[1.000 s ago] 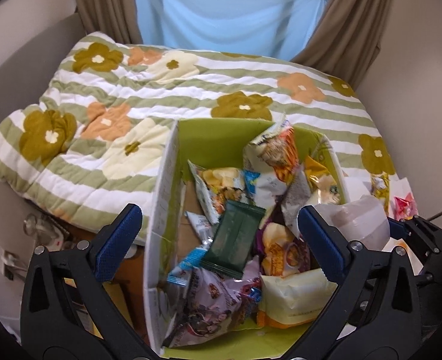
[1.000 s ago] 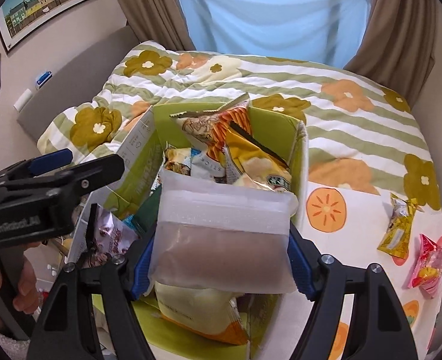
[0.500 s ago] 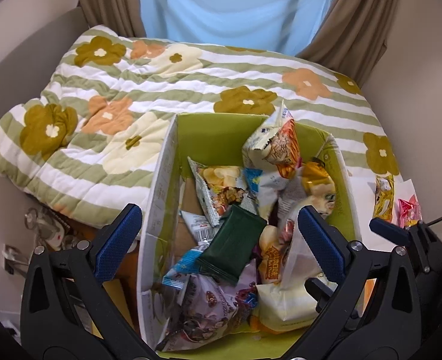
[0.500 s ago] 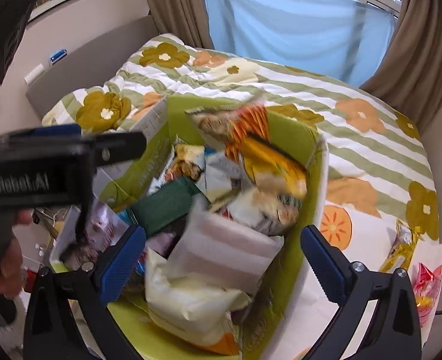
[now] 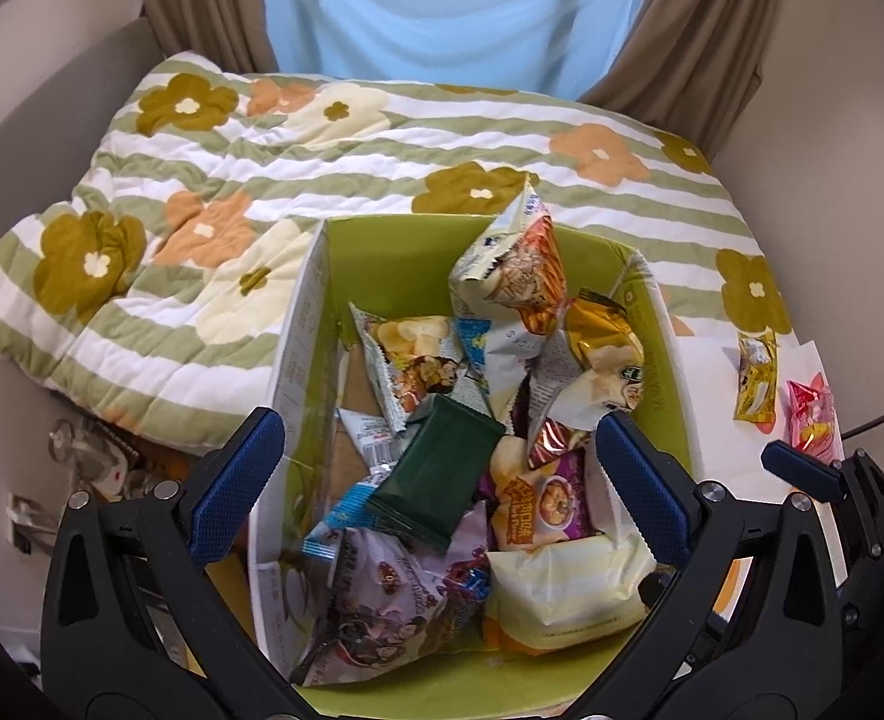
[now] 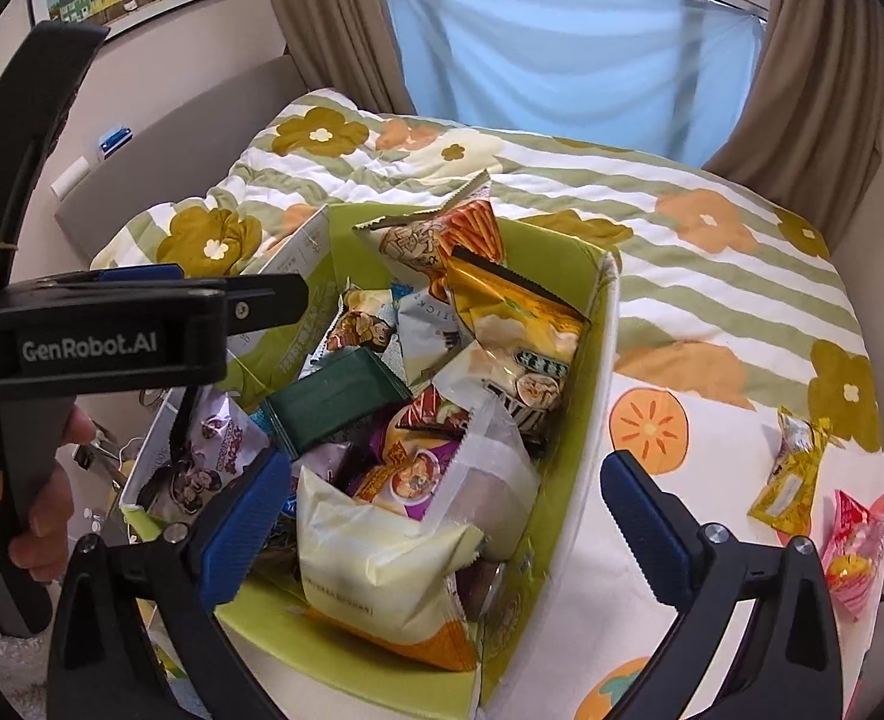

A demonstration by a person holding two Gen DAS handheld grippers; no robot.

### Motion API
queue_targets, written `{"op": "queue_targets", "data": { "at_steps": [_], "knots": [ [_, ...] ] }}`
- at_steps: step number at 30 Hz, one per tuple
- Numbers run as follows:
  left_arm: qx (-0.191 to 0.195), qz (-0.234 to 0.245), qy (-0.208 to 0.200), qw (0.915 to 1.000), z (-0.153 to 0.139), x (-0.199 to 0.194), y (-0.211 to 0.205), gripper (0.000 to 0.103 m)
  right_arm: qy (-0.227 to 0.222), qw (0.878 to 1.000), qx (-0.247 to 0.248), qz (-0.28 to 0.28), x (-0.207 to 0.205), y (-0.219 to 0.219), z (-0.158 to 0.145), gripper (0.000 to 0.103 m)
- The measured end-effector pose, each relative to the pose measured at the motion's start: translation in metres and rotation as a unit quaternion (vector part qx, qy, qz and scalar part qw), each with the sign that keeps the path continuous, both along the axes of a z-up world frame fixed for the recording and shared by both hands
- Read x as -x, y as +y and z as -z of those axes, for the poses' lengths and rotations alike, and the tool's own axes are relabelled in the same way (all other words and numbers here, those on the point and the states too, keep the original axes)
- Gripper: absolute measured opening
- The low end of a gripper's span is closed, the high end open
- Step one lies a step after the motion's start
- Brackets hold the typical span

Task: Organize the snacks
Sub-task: 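Move both tools back toward the last two snacks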

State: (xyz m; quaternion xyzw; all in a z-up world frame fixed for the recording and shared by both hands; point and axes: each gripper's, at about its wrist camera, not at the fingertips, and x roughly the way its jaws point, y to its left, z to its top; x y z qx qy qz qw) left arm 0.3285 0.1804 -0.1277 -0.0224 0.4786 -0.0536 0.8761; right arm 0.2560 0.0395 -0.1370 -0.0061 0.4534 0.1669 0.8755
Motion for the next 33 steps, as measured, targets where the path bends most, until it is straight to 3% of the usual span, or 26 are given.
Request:
{"op": "queue_targets", "data": {
  "at_steps": [8,15,25,33],
  "knots": [
    [-0.014,0.015,-0.007,0.9998,-0.01,0.007,-0.021,0.103,-0.001,0.999,-0.019,0.026,0.013,-0.021,-0.008,0.103],
    [-0.011,0.006,-0.021,0.9997,-0.023,0.015,-0.063,0.103,-0.026,0.998,-0.031,0.038,0.026,-0.068,-0.02,0.103],
    [0.005,0.009,-0.032,0.9994,-0.029,0.023,-0.186,0.103,-0.047,0.998,-0.028,0.039,0.041,-0.181,-0.024,0.103],
    [0.018,0.052,0.004,0.9985,0.008,0.01,-0.295,0.103,-0.052,0.994,-0.002,0.093,0.046,-0.283,-0.01,0.103]
  ]
}}
